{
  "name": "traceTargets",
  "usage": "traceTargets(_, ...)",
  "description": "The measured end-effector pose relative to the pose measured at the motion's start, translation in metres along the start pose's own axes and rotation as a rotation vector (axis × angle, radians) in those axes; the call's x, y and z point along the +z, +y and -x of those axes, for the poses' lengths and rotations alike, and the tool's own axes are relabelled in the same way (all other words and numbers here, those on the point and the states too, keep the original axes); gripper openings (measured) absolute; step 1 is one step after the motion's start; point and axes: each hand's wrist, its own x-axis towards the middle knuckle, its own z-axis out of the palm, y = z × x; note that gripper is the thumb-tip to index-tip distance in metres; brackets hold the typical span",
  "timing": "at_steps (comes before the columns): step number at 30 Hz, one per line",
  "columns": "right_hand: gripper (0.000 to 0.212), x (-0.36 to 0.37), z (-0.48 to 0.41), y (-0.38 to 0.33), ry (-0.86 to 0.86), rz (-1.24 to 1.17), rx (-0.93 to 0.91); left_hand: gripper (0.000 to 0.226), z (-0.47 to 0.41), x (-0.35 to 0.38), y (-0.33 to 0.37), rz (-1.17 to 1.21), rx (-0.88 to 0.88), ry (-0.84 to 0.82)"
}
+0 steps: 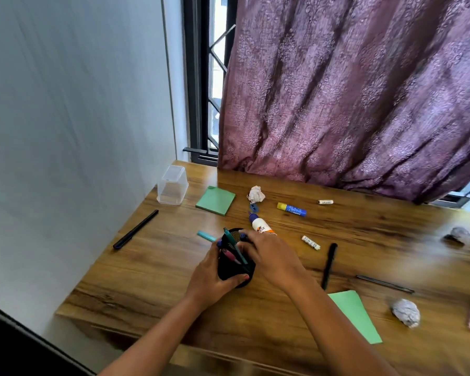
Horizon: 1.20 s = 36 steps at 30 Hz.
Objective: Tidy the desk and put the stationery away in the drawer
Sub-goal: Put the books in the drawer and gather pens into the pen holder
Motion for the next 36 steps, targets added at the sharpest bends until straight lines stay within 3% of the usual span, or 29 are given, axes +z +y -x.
traceTargets(8, 0.035, -0.002, 0.002, 0.006, 0.087, 0.175, -0.051, 0.097, -0.009, 0.015, 0.003, -0.023, 0.049, -0.030)
traceTargets(12, 0.030, 0.004, -0.007, 0.008, 0.069, 0.174, 0.026, 0.092, -0.009, 0.017, 0.006, -0.044, 0.049, -0.024)
traceTargets(14, 0.026, 0.003, -0.007, 0.014, 0.034, 0.104, 0.042, 0.085, -0.009, 0.017, 0.007, -0.045, 0.052, -0.021)
traceTargets(16, 0.026, 0.000, -0.003, 0.021, 0.042, -0.143, 0.087, 0.083, -0.008, 0.016, 0.006, -0.045, 0.056, -0.024)
traceTargets(19, 0.018, -0.002, 0.004, 0.045, 0.260, -0.435, 0.239, 0.092, -0.009, 0.015, 0.005, -0.029, 0.057, -0.040)
traceTargets(21, 0.015, 0.000, 0.007, 0.076, 0.374, -0.428, 0.374, 0.096, -0.010, 0.015, 0.004, -0.025, 0.059, -0.045)
traceTargets(25, 0.034, 0.005, 0.015, 0.133, 0.164, -0.037, 0.704, 0.096, -0.011, 0.021, 0.006, -0.009, 0.054, -0.051)
traceTargets(28, 0.036, 0.010, 0.019, 0.146, 0.072, 0.046, 0.813, 0.090, -0.013, 0.029, 0.009, -0.012, 0.062, -0.047)
traceTargets(32, 0.022, 0.015, 0.015, 0.154, 0.195, -0.007, 0.848, 0.093, -0.017, 0.031, 0.006, -0.003, 0.069, -0.075)
traceTargets(36, 0.030, -0.013, 0.008, 0.139, 0.476, -0.372, 0.804, 0.083, -0.018, 0.030, 0.007, -0.013, 0.070, -0.076)
